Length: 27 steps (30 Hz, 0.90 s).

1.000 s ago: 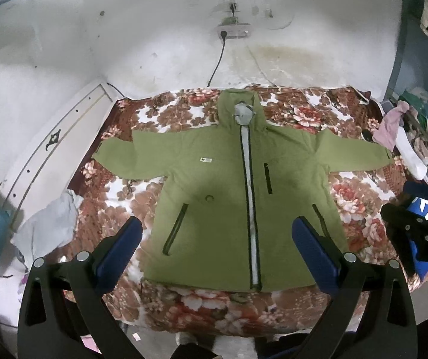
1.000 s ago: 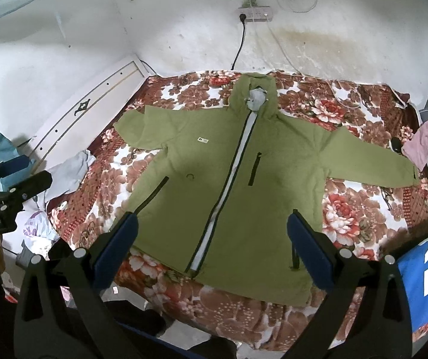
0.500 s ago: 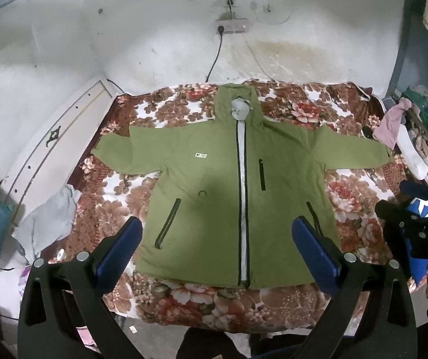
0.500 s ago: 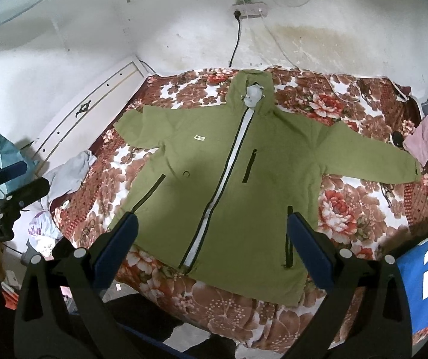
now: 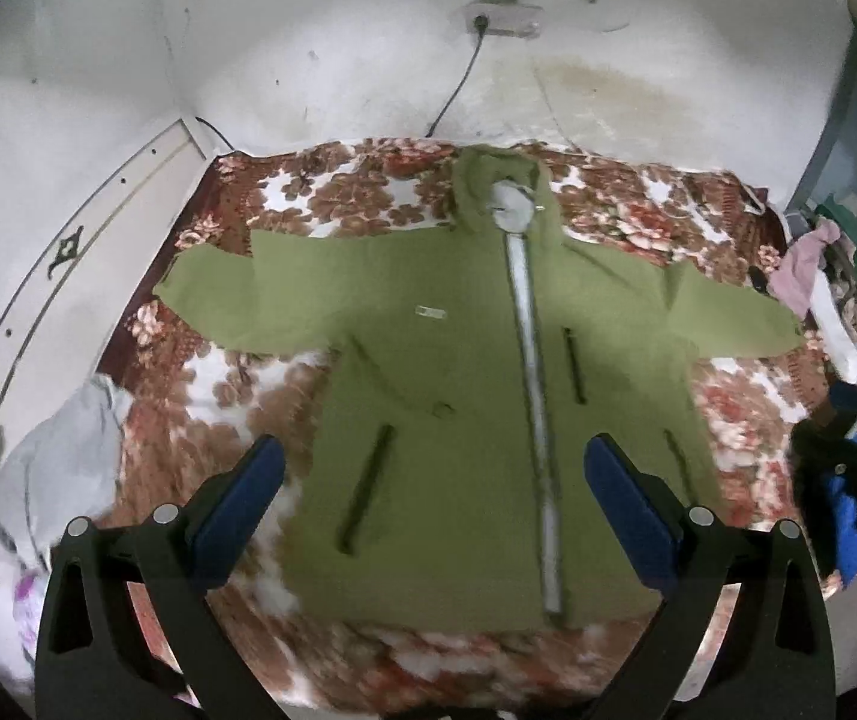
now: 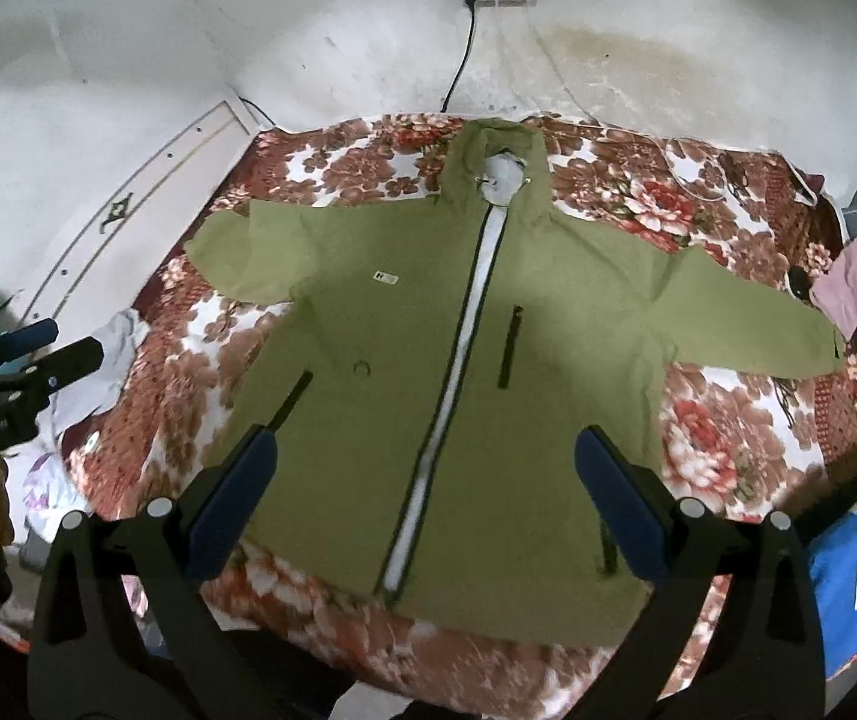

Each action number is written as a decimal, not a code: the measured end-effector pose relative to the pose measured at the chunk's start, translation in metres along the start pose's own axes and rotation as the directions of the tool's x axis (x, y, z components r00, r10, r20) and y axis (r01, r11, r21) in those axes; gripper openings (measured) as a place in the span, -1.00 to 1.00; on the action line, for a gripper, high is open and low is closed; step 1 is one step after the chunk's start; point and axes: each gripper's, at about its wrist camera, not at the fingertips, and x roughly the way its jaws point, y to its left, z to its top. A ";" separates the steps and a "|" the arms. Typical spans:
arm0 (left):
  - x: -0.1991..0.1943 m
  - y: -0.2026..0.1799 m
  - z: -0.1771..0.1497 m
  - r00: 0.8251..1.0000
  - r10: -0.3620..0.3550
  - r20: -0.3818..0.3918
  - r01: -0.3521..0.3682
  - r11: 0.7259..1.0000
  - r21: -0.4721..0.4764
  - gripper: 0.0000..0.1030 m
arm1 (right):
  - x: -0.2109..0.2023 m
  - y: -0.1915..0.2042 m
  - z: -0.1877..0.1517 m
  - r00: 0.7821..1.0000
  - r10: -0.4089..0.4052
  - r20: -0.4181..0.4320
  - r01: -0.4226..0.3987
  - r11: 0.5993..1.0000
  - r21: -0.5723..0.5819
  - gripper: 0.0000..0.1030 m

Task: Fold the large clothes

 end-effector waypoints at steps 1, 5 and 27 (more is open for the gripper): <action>0.012 0.017 0.008 1.000 0.012 -0.002 -0.012 1.000 0.007 0.90 | 0.011 0.008 0.008 1.000 -0.001 -0.005 0.001 1.000 0.004 0.91; 0.065 0.092 0.038 0.998 0.048 -0.028 -0.049 0.999 -0.024 0.90 | 0.067 0.050 0.051 1.000 -0.020 -0.023 0.021 1.000 0.020 0.91; 0.377 0.446 0.087 0.983 0.137 -0.122 -0.176 0.891 -0.419 0.89 | 0.405 0.227 0.121 0.971 -0.064 -0.229 0.030 0.989 -0.146 0.91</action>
